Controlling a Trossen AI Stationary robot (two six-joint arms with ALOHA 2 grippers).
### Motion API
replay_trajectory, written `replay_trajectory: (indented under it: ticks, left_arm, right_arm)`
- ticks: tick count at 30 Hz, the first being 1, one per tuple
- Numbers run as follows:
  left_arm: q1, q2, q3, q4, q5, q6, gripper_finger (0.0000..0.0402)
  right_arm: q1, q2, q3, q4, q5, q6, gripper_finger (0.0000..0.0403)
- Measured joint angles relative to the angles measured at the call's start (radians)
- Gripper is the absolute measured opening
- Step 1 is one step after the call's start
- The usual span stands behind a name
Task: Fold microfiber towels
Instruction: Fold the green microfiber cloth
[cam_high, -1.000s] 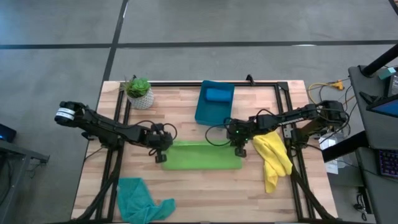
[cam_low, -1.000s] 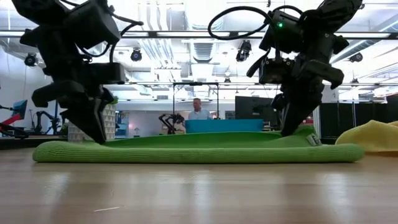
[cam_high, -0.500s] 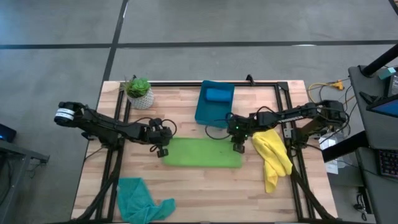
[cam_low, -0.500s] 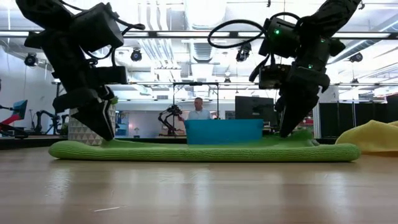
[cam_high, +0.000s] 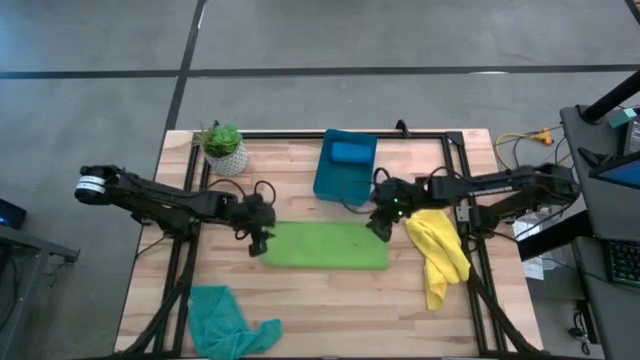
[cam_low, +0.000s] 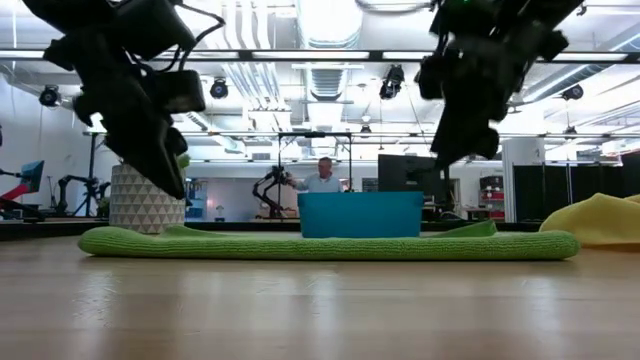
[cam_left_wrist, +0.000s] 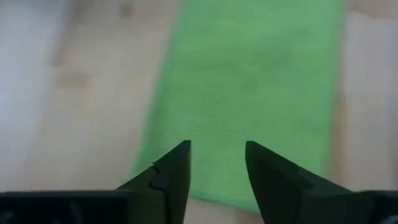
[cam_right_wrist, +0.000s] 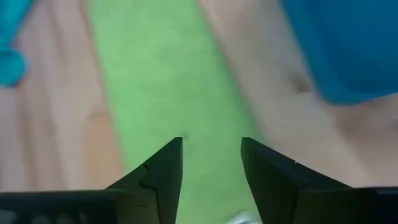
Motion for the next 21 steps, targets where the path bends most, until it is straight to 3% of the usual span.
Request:
replay_trajectory:
  ticks: [8, 14, 21]
  left_arm:
    - [-0.033, 0.103, -0.009, 0.008, 0.103, 0.024, 0.0012]
    - [-0.094, 0.218, -0.002, 0.017, 0.171, -0.015, 0.0003]
    - [-0.173, 0.286, 0.015, 0.138, 0.448, -0.075, 0.0001]
  right_arm:
    - [0.178, 0.039, -0.001, 0.196, 0.101, 0.191, 0.0138]
    - [0.258, 0.129, 0.016, 0.249, 0.21, 0.359, 0.0119]
    - [0.322, 0.195, 0.048, 0.251, 0.213, 0.439, 0.0114]
